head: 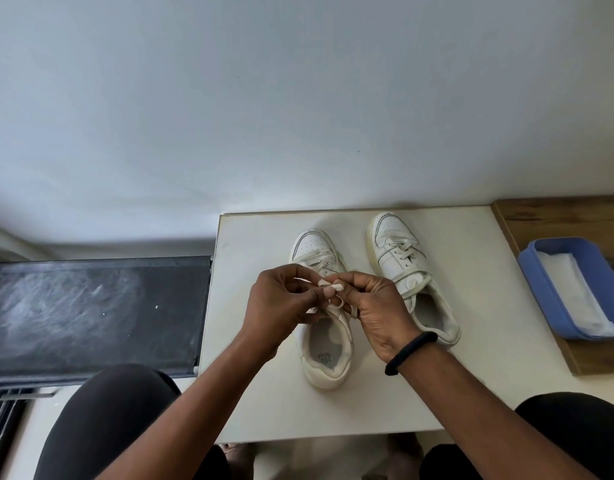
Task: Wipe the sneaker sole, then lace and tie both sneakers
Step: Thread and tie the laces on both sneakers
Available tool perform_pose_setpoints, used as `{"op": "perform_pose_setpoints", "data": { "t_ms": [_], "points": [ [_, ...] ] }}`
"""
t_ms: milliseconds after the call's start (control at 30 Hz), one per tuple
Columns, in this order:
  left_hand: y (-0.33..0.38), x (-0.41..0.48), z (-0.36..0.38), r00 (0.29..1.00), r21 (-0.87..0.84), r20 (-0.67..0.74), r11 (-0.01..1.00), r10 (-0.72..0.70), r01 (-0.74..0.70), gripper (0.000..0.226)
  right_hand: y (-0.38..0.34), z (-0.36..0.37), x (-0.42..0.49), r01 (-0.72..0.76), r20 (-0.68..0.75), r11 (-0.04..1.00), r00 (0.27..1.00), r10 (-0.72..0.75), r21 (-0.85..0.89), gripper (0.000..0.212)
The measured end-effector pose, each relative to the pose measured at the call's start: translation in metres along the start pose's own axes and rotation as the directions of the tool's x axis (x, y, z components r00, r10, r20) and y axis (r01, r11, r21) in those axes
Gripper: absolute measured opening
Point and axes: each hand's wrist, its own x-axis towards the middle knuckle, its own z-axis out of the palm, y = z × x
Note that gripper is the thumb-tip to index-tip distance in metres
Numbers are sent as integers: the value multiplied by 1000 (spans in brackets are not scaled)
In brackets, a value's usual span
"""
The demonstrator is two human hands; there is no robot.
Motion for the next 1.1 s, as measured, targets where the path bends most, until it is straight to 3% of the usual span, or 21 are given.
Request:
{"op": "perform_pose_setpoints", "data": {
  "t_ms": [200,367,500,567,900,1100],
  "points": [
    [0,2,-4,992,122,-115,992,48,-34,9,-2,2,-2,114,30,984,993,-111,-136,18],
    [2,6,-13,996,87,-86,995,-32,40,14,-7,1,-5,112,60,984,993,-104,-141,22],
    [4,6,-15,997,97,-56,994,-46,51,13,-5,4,-6,141,18,969,990,-140,-204,12],
    [3,6,-16,1000,167,-17,986,-11,14,14,-1,6,-5,129,-42,963,989,-143,-235,4],
    [3,8,-14,975,493,109,841,195,-224,9,3,9,-5,-20,-136,985,991,-3,-172,11],
    [1,7,-6,969,514,43,827,242,-229,7,-3,9,-8,6,-102,973,994,-30,-229,11]
  ]
}}
